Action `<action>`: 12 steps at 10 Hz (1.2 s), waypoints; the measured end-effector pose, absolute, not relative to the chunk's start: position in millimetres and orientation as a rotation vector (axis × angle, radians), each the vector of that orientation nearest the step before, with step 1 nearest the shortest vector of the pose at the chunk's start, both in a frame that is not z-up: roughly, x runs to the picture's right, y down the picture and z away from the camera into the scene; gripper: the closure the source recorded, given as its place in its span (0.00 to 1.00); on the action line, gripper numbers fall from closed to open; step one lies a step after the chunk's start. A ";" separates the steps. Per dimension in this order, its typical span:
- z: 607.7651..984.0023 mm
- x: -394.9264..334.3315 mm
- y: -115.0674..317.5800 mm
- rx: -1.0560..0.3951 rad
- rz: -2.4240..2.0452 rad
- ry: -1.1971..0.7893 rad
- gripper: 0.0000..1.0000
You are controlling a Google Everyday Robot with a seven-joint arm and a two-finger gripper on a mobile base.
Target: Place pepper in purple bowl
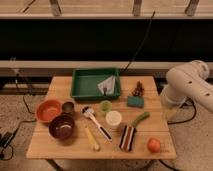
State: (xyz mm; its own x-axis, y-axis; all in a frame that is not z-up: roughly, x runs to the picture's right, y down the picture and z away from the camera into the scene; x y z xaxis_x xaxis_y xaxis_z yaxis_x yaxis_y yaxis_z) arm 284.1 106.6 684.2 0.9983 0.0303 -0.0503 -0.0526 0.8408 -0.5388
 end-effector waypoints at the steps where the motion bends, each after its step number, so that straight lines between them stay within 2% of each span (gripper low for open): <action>1: 685.0 283.9 106.4 -0.572 0.041 0.039 0.35; 3: 702.7 285.1 105.9 -0.595 0.023 0.011 0.35; 6: 761.3 280.9 105.1 -0.638 -0.004 -0.060 0.35; 8: 782.7 278.1 109.0 -0.667 -0.013 -0.094 0.35; 12: 823.8 275.0 136.1 -0.743 -0.007 -0.145 0.35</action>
